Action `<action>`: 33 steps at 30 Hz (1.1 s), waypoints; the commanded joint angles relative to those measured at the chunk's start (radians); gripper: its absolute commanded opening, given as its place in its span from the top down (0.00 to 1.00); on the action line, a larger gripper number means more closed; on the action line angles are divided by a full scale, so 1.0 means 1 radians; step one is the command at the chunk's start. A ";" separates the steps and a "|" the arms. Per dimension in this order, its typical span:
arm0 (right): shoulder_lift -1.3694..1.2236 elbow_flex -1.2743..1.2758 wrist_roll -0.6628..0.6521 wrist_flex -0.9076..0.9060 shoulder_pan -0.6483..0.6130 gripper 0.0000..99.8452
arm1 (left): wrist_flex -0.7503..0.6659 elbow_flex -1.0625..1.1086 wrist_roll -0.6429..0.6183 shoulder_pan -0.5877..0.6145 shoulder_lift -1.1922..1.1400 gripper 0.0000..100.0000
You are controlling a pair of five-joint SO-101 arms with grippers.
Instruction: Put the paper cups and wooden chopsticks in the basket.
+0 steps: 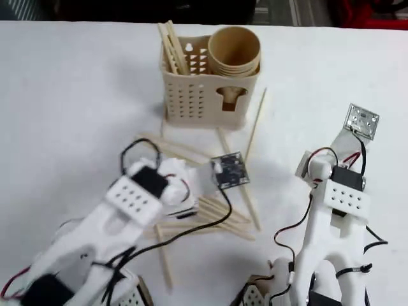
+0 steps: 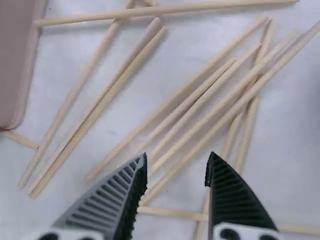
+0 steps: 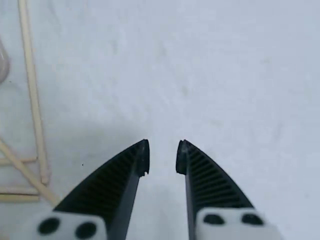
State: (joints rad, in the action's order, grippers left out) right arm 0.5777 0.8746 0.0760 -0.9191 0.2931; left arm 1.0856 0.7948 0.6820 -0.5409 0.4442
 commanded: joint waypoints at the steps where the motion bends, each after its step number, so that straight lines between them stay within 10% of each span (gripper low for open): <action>1: 0.022 -0.006 0.012 0.018 0.008 0.90 | -0.029 -0.121 0.008 -0.022 -0.147 0.80; 20: 0.022 0.006 0.003 0.018 0.008 0.90 | -0.026 -0.374 0.055 -0.018 -0.604 0.80; 33: 0.022 0.008 0.003 0.018 0.008 0.90 | -0.023 -0.339 0.055 -0.021 -0.605 0.98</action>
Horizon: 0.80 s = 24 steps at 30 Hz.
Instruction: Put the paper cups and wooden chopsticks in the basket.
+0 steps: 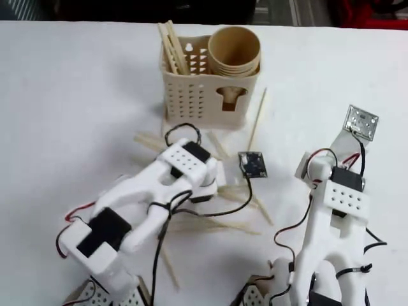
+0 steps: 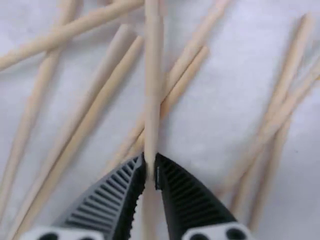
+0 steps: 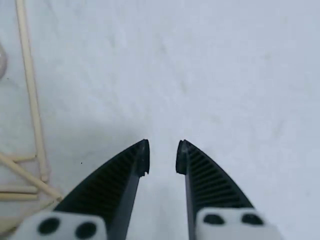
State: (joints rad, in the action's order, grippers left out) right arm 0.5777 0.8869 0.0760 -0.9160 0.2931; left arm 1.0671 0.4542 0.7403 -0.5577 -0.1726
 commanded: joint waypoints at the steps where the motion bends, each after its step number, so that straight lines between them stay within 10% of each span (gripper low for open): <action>1: 0.022 -0.005 0.003 0.015 0.008 0.90 | -0.005 0.003 -0.003 -0.004 0.012 0.98; 24: 0.022 -0.005 0.003 0.015 0.008 0.90 | 0.238 -0.023 -0.069 0.008 0.403 0.98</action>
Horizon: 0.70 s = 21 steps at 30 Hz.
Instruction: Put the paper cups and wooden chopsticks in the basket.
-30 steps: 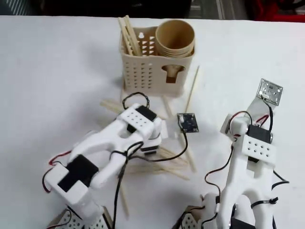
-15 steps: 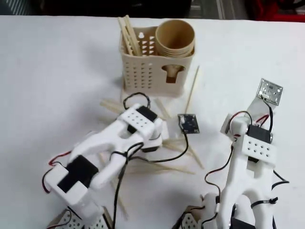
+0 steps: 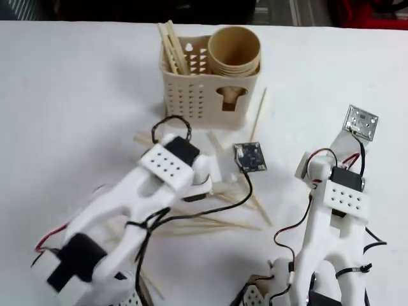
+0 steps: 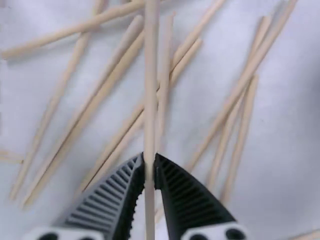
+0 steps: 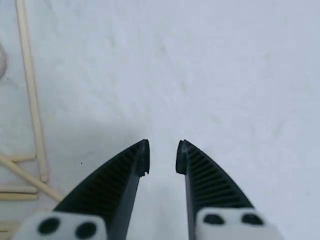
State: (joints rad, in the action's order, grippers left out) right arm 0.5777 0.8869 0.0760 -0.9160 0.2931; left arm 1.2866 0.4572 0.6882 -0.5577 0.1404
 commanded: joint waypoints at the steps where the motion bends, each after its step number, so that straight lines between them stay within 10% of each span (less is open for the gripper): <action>1: 0.022 -0.005 0.003 0.015 0.008 0.90 | 0.018 -0.028 -0.017 0.015 0.108 0.98; 21: 0.022 -0.005 0.003 0.015 0.007 0.90 | -0.054 -0.695 -0.385 0.176 0.277 0.98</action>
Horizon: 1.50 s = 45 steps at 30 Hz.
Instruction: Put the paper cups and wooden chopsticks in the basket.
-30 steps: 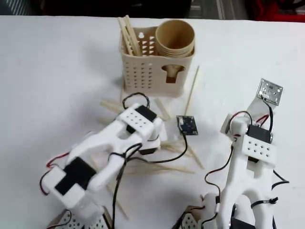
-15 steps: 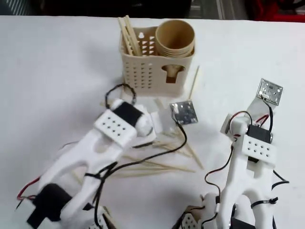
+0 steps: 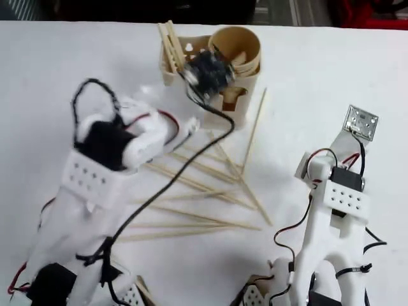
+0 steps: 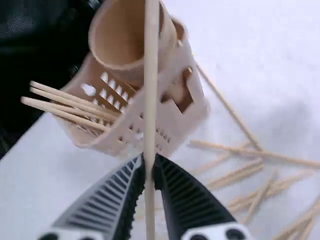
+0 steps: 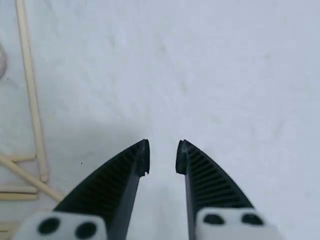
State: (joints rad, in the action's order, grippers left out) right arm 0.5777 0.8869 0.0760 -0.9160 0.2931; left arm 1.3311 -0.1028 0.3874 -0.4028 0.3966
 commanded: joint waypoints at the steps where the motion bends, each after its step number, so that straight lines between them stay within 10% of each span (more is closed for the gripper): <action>1: 0.022 -0.003 0.003 0.015 0.007 0.90 | -0.144 -0.158 -0.112 0.027 0.012 0.98; 20: 0.022 -0.003 0.003 0.015 0.007 0.90 | -0.799 -0.183 -0.287 0.085 -0.390 0.97; 33: 0.022 -0.003 0.002 0.015 0.004 0.90 | -0.594 -0.183 -0.285 0.127 -0.383 0.85; 45: 0.022 -0.003 0.002 0.015 0.007 0.90 | -0.092 -0.176 -0.107 0.090 -0.182 0.85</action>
State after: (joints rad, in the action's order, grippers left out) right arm 0.5777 0.8869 0.0760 -0.9160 0.2931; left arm 1.1239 -0.2424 0.2294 -0.2862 0.1511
